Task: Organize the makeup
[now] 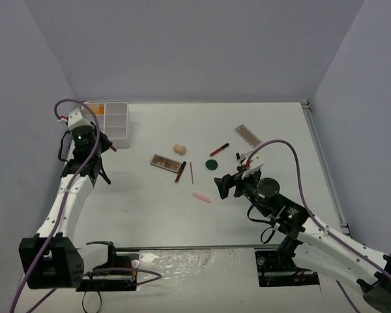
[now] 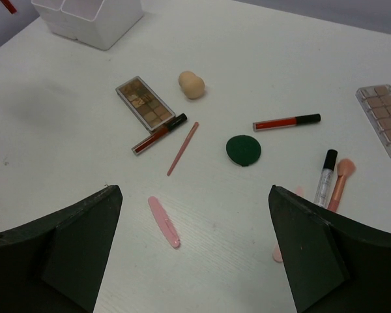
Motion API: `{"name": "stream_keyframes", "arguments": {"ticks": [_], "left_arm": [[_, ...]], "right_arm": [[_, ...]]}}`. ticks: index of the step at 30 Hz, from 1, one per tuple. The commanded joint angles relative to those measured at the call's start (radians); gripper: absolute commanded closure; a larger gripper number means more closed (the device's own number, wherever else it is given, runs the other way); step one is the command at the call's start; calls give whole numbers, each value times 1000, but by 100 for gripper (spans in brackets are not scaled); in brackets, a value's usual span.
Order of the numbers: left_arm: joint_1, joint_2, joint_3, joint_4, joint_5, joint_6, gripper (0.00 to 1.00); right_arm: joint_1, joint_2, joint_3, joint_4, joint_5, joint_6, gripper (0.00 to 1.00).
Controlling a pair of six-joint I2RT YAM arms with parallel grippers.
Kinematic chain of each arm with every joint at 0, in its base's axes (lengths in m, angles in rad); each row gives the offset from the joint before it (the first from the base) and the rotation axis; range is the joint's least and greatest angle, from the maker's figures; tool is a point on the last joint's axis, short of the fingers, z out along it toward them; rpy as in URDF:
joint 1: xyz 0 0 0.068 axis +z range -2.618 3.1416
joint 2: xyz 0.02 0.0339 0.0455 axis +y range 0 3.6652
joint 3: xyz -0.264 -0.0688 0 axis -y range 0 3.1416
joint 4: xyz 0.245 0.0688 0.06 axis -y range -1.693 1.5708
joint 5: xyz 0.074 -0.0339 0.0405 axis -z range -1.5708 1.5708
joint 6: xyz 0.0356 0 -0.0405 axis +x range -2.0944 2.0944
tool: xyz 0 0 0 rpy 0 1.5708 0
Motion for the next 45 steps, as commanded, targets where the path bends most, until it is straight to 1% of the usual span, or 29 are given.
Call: {"name": "stream_keyframes", "arguments": {"ticks": [1, 3, 6, 8, 15, 17, 20, 26, 32, 36, 38, 42, 45], "left_arm": [[104, 92, 145, 123, 13, 37, 100], [136, 126, 162, 146, 21, 35, 100], [198, 218, 193, 234, 39, 17, 100], [213, 278, 213, 267, 45, 20, 100], [257, 471, 376, 340, 83, -8, 99], [263, 520, 409, 350, 94, -20, 100], [264, 591, 501, 342, 94, -11, 99], [268, 701, 596, 323, 88, 7, 98], [268, 794, 609, 320, 93, -36, 94], [268, 811, 580, 330, 75, -42, 92], [268, 812, 570, 331, 76, -40, 84], [270, 802, 561, 325, 83, -31, 56], [270, 774, 570, 296, 90, -12, 42]], "right_arm": [[7, 18, -14, 52, 43, 40, 7], [7, 18, -24, 62, 35, 41, 7], [7, 8, -68, 117, 10, 39, 7], [7, 6, -85, 136, -11, 43, 7], [5, 2, -119, 172, -24, 45, 7], [5, 3, -121, 175, -36, 43, 7], [5, 3, -123, 183, -56, 36, 7], [5, 8, -127, 194, -62, 34, 7], [7, 35, -123, 190, -62, 37, 7], [5, 31, -117, 180, -57, 39, 7], [5, 27, -115, 177, -54, 39, 7], [5, 35, -108, 160, -21, 51, 7], [6, 65, -92, 139, 9, 73, 8]]}}
